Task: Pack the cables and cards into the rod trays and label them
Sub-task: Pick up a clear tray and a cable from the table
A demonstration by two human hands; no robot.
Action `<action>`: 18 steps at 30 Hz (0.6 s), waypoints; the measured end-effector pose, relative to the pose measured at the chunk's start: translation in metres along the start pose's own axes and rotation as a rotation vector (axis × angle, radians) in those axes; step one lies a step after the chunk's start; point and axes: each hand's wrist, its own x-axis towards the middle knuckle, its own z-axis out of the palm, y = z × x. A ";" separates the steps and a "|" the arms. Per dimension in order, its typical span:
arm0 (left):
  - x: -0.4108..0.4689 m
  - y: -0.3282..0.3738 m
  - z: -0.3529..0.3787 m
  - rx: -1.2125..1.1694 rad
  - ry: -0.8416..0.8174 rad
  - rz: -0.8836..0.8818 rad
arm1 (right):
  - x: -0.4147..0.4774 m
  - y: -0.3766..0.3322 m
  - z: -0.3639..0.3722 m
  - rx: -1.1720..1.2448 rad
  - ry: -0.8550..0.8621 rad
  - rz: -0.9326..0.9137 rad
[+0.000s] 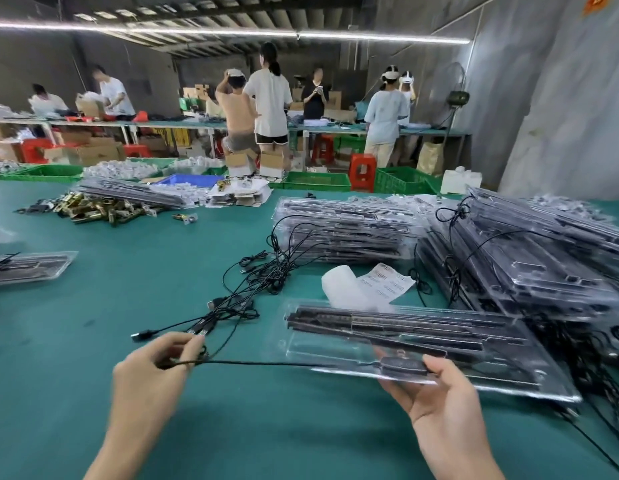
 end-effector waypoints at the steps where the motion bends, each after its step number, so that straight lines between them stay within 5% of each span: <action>1: 0.002 0.001 -0.005 -0.030 0.065 0.054 | 0.001 0.005 0.000 -0.014 -0.002 0.012; 5: -0.003 0.018 -0.014 -0.316 0.235 0.153 | -0.001 0.023 0.005 0.006 -0.038 0.072; 10: -0.008 0.024 -0.007 -0.873 0.099 -0.069 | -0.003 0.037 0.010 -0.012 -0.096 0.121; 13: -0.009 0.025 -0.004 -0.902 0.024 -0.107 | -0.003 0.042 0.010 -0.066 -0.084 0.148; 18: -0.019 0.033 -0.016 -0.653 -0.117 0.219 | -0.002 0.049 0.002 -0.162 -0.052 0.162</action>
